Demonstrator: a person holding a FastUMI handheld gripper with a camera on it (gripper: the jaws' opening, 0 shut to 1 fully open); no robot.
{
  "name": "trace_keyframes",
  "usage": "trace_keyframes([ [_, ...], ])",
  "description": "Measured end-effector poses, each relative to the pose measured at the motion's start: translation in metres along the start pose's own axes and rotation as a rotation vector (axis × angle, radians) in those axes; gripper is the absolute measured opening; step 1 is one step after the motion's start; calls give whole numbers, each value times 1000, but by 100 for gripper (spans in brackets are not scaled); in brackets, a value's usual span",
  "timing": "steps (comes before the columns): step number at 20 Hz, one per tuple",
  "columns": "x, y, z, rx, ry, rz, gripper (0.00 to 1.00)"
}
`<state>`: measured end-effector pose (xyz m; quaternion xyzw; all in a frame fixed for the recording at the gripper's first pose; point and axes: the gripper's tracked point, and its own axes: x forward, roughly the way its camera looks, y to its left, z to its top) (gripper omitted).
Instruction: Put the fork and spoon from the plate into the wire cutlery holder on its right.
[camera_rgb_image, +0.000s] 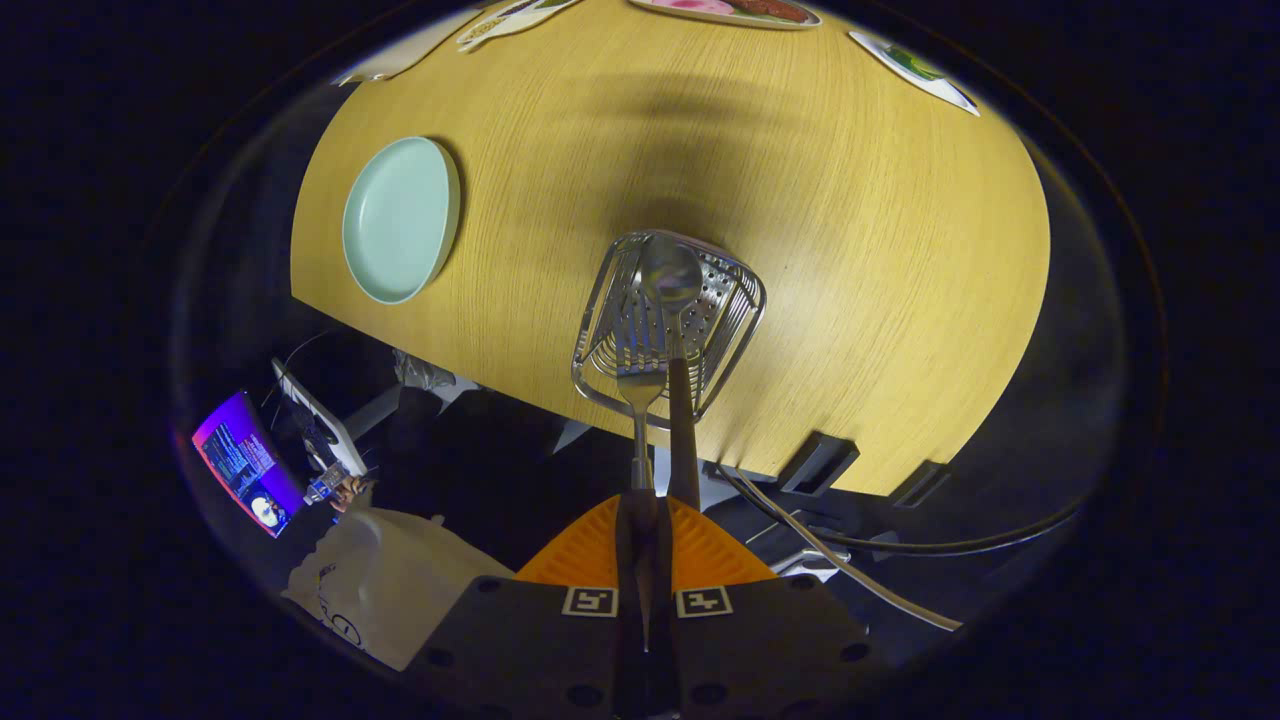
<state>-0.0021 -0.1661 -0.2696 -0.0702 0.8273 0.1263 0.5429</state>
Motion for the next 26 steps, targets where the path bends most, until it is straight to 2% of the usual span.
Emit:
trace_keyframes([
  [6, 0, -2, 19, 18, 60, -12, 7],
  [9, -3, -1, 18, 41, 68, -1, 12],
  [12, -7, -3, 19, 40, 41, -10, 23],
  [15, -27, 5, 24, 55, -45, 33, 42],
  [17, -41, 5, 24, 69, -121, 50, 90],
  [18, -48, 7, 21, 82, -159, 63, 100],
  [26, -129, 37, -3, 184, -616, 177, 99],
])
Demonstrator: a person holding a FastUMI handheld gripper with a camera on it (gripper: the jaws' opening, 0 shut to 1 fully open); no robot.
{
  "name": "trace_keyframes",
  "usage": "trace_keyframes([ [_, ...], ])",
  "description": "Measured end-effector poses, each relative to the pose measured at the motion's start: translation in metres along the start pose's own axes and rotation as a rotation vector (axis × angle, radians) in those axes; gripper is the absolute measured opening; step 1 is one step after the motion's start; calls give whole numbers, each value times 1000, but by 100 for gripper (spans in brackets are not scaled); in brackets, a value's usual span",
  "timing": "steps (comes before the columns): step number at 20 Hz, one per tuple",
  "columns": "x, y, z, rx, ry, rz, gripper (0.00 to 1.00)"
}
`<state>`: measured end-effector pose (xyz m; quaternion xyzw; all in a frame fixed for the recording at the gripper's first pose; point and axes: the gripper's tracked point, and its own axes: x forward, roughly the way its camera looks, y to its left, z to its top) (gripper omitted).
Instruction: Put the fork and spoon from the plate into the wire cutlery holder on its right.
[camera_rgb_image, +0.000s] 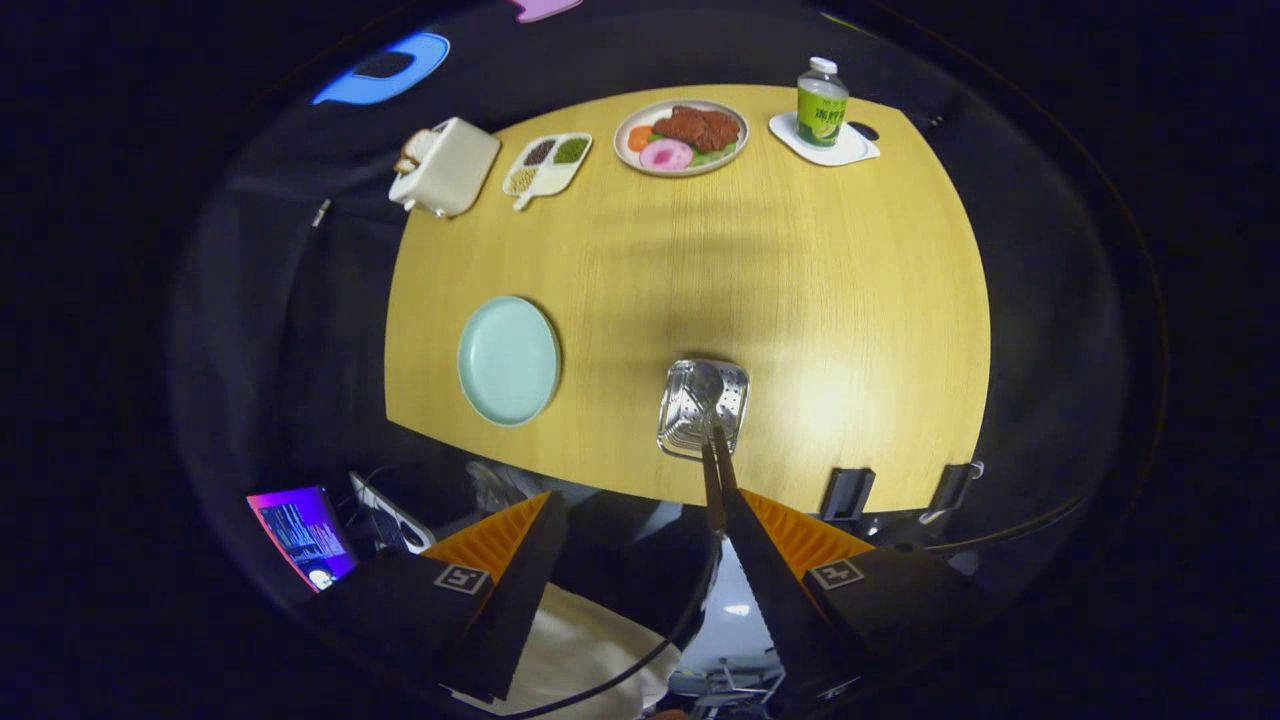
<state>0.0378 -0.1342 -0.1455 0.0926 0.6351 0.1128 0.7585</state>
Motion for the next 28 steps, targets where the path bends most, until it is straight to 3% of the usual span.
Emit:
trace_keyframes([
  [8, -71, 29, 8, 52, -614, -34, 99],
  [14, -94, 59, -4, 37, -897, -54, 99],
  [18, -135, 74, 11, 53, -1131, -45, 99],
  [20, -163, 79, 19, 23, -1249, -54, 99],
  [23, -203, 86, 23, -90, -1401, -131, 99],
  [28, -222, 101, 22, -233, -1504, -250, 99],
])
